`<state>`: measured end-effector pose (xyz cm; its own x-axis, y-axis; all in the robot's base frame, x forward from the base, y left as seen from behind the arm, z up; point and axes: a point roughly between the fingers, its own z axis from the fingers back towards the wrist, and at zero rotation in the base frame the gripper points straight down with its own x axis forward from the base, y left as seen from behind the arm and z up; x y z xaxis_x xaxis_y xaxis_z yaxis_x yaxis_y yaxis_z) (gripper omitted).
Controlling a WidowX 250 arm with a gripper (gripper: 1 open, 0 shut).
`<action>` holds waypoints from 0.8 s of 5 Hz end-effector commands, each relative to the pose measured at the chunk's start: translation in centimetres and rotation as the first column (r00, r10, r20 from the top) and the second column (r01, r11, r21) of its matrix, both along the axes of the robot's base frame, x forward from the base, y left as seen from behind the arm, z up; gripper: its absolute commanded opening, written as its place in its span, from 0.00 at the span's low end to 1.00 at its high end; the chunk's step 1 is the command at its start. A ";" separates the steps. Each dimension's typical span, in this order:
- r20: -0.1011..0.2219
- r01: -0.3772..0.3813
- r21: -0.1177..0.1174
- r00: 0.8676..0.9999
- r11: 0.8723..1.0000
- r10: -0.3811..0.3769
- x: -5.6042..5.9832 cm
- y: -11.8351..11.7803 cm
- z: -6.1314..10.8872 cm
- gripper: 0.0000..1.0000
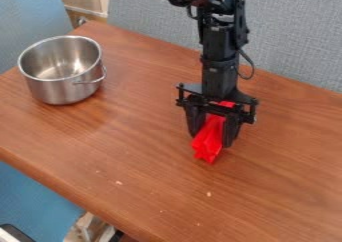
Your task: Put the red object in the metal pot
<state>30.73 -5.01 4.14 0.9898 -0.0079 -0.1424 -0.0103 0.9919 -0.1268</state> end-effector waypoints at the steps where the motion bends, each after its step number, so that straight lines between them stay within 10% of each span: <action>1: 0.115 -0.023 -0.010 0.993 1.000 0.024 1.4 0.6 3.6 0.00; 4: 0.112 -0.046 -0.014 0.993 0.999 0.047 1.6 1.2 4.1 0.00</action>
